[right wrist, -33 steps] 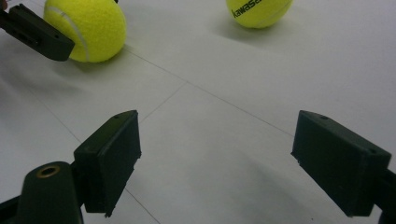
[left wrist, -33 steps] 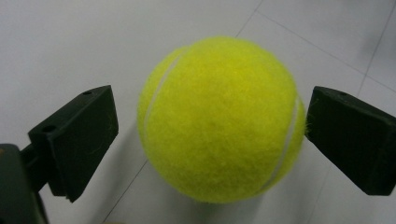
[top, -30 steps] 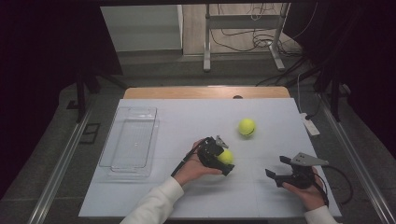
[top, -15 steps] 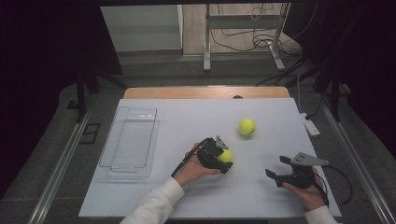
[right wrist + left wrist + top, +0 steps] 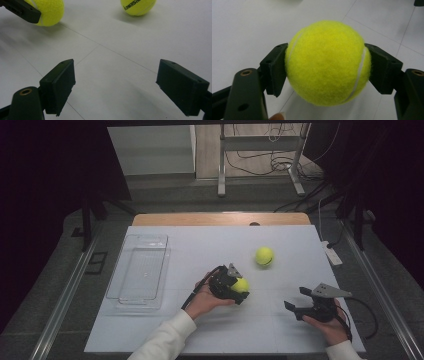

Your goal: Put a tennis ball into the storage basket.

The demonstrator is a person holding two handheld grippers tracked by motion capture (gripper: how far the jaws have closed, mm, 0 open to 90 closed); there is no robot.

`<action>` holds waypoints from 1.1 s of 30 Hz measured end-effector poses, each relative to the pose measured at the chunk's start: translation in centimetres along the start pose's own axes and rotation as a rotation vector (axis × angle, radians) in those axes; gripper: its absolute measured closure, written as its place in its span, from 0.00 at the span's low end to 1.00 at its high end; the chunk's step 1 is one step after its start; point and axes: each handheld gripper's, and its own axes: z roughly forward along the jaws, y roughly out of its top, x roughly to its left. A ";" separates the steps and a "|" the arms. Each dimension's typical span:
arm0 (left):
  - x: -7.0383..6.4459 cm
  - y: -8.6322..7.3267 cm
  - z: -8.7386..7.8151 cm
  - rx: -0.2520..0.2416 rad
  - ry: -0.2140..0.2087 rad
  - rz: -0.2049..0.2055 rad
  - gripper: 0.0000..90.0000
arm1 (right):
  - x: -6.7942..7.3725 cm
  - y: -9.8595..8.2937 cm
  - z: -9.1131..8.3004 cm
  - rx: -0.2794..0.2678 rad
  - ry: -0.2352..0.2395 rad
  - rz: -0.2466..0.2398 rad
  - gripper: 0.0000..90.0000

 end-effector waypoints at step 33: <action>0.0 0.7 -3.5 -0.122 0.006 0.008 0.29 | 0.0 0.0 -0.1 -0.009 0.000 0.001 0.18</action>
